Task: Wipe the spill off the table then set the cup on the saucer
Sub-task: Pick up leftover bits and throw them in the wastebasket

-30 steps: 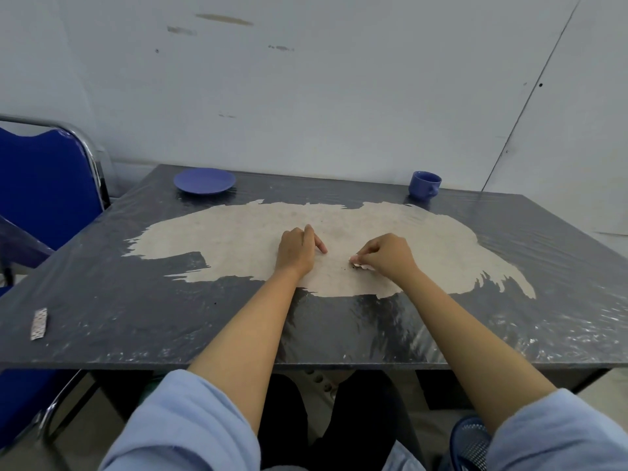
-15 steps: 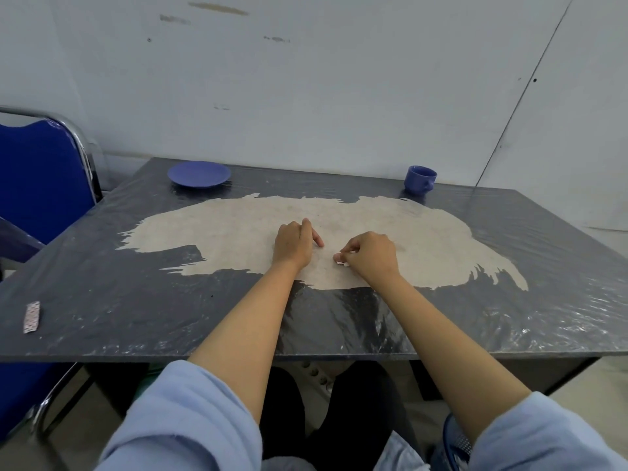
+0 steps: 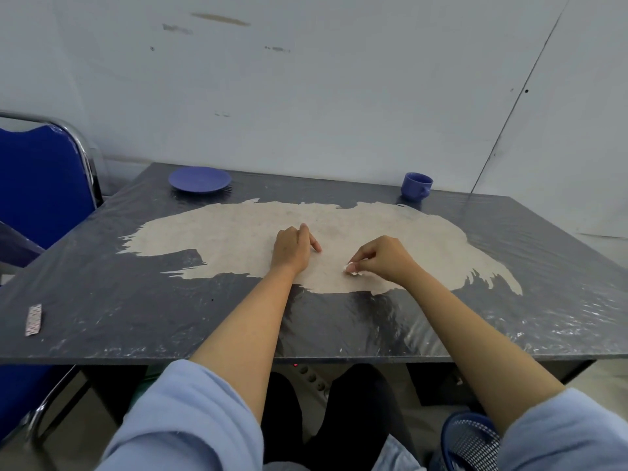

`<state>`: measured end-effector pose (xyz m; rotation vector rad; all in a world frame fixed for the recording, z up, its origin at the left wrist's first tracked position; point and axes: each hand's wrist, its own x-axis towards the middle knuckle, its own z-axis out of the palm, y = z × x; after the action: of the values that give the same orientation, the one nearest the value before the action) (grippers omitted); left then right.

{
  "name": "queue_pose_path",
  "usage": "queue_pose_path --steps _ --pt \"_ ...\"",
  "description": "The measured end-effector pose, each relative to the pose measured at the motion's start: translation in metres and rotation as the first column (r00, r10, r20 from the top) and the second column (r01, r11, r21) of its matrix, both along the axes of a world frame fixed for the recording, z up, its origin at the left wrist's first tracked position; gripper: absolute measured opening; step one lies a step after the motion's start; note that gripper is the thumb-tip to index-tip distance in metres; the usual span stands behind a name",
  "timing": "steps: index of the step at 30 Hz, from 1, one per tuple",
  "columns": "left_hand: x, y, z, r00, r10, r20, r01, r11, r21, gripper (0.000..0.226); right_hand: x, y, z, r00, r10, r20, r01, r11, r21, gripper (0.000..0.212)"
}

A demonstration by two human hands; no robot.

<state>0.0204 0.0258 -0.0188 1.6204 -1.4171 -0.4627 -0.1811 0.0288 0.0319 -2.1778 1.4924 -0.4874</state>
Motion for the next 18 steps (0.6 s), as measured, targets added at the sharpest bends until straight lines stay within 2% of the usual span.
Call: queue_pose_path --steps 3,8,11,18 --pt "0.001 0.0 0.0 1.0 -0.002 -0.009 0.002 1.0 -0.003 0.073 -0.007 -0.008 0.006 0.968 -0.129 0.215 0.117 0.991 0.067 0.023" --pt "0.0 0.0 0.0 1.0 0.005 -0.007 -0.005 1.0 -0.005 0.073 0.002 -0.01 0.0 0.979 -0.159 0.125 0.15 0.985 0.081 0.026" --pt "0.001 -0.001 0.0 1.0 0.007 -0.011 -0.007 1.0 -0.016 0.072 0.01 -0.004 -0.008 0.982 -0.16 0.102 0.157 0.987 0.033 0.023" --pt "-0.001 -0.004 -0.001 0.999 0.023 0.024 -0.023 1.0 -0.005 0.063 0.014 0.01 -0.012 0.995 -0.086 0.046 0.088 0.996 -0.035 0.017"
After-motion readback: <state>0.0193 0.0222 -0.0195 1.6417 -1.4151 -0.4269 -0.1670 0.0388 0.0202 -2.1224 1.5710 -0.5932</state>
